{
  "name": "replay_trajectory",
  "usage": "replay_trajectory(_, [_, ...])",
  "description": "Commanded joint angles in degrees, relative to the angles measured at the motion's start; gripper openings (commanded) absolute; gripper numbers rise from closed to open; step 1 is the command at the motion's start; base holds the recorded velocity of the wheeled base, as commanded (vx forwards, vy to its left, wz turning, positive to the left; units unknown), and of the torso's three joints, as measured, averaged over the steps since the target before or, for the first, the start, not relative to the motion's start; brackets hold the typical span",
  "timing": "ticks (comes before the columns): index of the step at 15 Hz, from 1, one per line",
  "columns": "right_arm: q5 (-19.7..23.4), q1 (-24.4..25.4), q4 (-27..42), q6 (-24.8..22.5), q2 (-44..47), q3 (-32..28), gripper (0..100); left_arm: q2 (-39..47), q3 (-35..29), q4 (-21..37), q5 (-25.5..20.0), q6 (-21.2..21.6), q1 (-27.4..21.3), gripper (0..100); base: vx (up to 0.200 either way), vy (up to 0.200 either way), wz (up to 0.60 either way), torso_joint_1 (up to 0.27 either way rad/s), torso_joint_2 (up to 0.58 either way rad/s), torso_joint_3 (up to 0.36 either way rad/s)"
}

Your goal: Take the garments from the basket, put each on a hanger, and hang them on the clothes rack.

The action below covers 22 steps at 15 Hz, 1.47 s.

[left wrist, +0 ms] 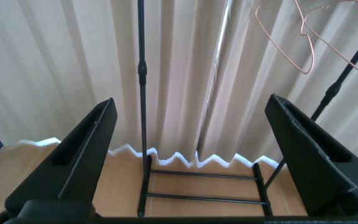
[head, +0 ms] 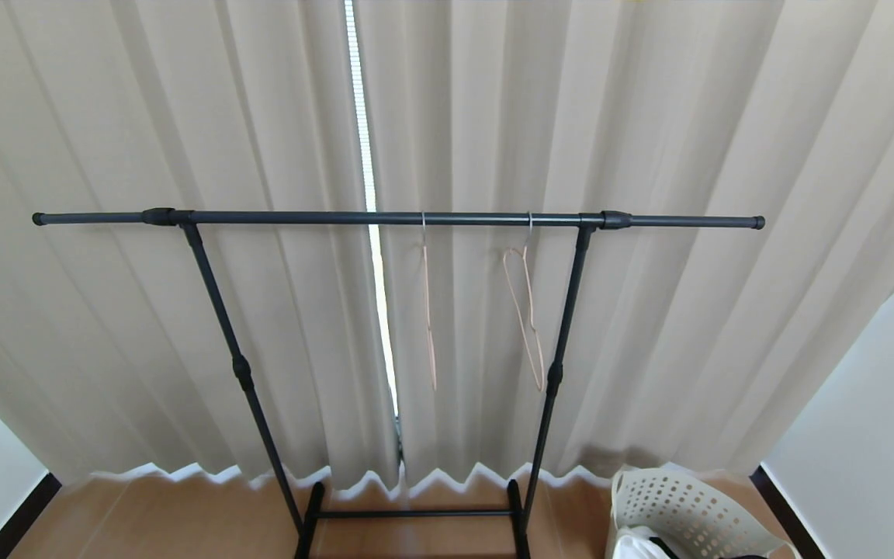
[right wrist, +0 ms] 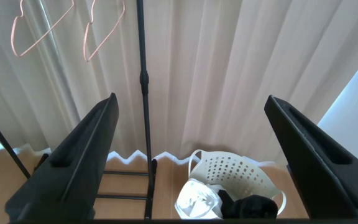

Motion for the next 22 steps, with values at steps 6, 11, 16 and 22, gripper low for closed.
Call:
replay_trajectory(6, [0.11, 0.01, 0.08, -0.18, 0.07, 0.00, 100, 0.02, 0.00, 0.00, 0.01, 0.01, 0.02, 100, 0.000, 0.000, 0.00, 0.000, 0.00, 0.000])
replay_trajectory(11, [0.11, 0.01, 0.08, -0.09, 0.07, 0.00, 100, 0.02, 0.00, 0.00, -0.16, 0.19, 0.02, 100, 0.000, 0.000, 0.00, 0.000, 0.00, 0.000])
replay_trajectory(16, [0.11, 0.01, 0.08, 0.00, 0.07, 0.00, 100, 0.02, 0.00, 0.00, -0.16, 0.01, 0.02, 100, 0.000, 0.000, 0.00, 0.000, 0.00, 0.000])
replay_trajectory(22, [0.29, 0.01, 0.08, -0.18, 0.07, -0.09, 100, 0.02, 0.00, 0.00, -0.16, 0.01, 0.02, 100, 0.000, 0.000, 0.00, 0.000, 0.00, 0.000])
